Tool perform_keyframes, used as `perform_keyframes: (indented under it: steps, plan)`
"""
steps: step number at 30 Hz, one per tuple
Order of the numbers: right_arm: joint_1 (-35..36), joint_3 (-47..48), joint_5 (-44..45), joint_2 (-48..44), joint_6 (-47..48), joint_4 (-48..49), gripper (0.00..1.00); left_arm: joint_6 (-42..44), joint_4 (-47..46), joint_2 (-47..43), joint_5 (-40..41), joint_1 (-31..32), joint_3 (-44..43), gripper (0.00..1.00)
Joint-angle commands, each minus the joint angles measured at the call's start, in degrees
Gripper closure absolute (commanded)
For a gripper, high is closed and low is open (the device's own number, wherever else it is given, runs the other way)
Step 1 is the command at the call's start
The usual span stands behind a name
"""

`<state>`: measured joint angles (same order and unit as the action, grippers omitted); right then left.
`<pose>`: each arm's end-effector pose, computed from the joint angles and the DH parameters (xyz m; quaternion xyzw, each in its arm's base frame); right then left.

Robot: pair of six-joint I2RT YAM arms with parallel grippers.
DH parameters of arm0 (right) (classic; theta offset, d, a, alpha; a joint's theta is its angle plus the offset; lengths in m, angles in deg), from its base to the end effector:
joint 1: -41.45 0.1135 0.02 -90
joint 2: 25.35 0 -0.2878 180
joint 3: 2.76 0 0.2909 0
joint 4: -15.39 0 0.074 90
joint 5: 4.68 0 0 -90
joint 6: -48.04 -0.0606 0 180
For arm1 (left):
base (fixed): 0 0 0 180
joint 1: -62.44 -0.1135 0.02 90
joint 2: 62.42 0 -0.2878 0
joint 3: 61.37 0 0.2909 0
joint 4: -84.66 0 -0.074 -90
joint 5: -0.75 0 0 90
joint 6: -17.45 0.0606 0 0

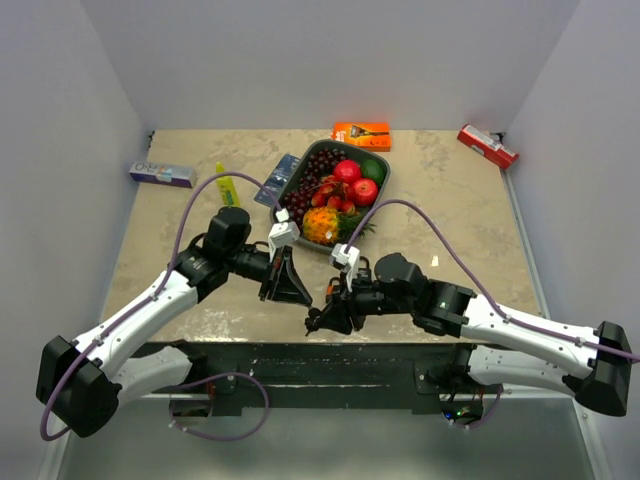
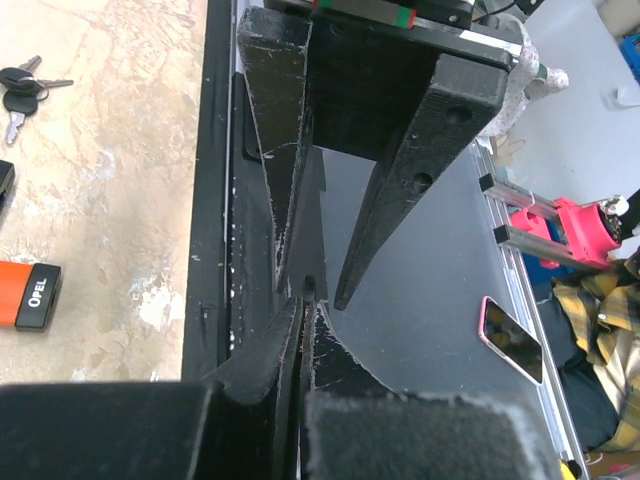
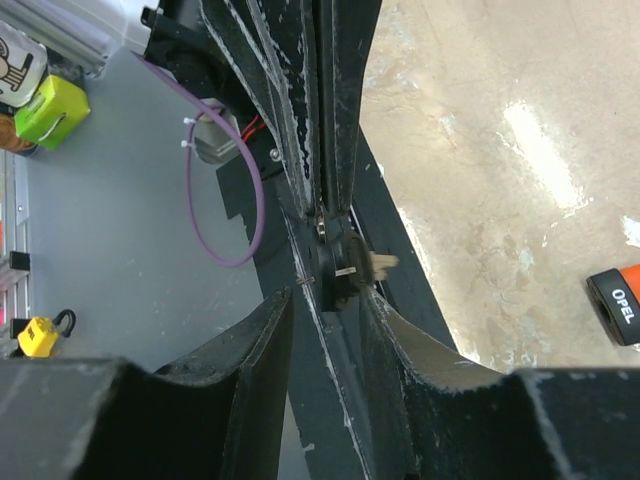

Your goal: Unlock with the key

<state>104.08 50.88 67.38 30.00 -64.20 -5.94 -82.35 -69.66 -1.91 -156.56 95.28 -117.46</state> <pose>0.1068 0.2468 0.2900 -0.3651 0.7435 0.4637 0.3144 0.1819 -0.1840 0.2928 0.4151 0.6514 -0.5984 0.2125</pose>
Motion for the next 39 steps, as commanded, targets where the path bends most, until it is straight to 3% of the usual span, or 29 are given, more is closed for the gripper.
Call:
perform_keyframes:
  steps: [1,7,25,32,39]
  plan:
    - [0.03,-0.51,-1.58,-0.86,-1.14,6.09,0.64,1.19,-0.16,-1.10,-2.04,0.56,-1.78,1.00]
    - [0.03,-0.78,0.97,-2.09,-0.87,6.35,0.66,1.28,0.11,-1.19,-2.21,0.73,-1.96,1.00]
    - [0.03,-4.73,-3.07,-0.68,-3.25,14.96,0.73,1.63,0.37,-1.18,-2.65,0.91,-2.22,1.00]
    - [0.03,-6.14,-3.69,-0.51,-4.48,17.60,0.83,1.63,0.37,-1.36,-2.92,0.91,-2.22,1.00]
    - [0.12,-6.40,-2.11,-1.74,-4.66,17.52,0.82,1.63,0.37,-1.54,-3.18,0.91,-2.13,1.00]
